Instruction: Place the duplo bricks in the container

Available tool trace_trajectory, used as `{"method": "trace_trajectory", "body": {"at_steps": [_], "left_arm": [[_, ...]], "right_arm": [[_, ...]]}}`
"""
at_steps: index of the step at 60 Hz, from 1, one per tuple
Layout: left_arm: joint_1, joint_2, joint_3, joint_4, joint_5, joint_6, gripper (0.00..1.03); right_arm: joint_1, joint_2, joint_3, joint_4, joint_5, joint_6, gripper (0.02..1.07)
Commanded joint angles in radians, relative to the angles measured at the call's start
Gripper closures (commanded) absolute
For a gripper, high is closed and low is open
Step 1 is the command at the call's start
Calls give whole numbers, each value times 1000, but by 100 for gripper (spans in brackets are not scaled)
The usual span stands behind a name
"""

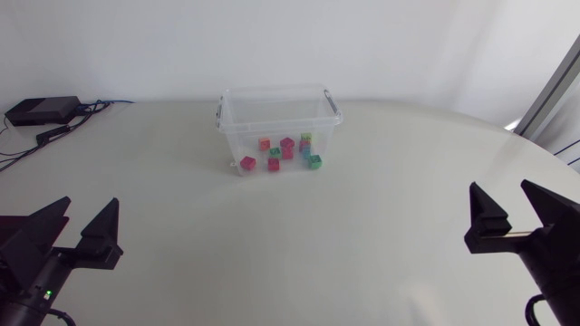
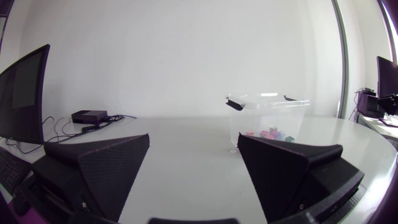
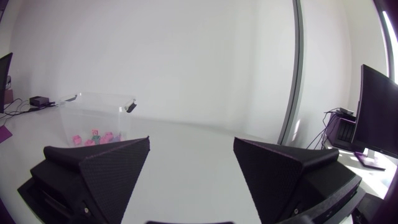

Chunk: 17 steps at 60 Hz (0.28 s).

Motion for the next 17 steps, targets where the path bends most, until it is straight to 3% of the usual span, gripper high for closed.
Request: {"method": "trace_trajectory", "body": {"at_steps": [1, 17], "left_arm": [[10, -1, -16, 1, 13, -21, 4], [16, 1, -16, 1, 21, -25, 4]], "right_arm": [[-11, -45, -52, -11, -16, 44, 10], [-23, -133, -120, -26, -54, 85, 10]]}}
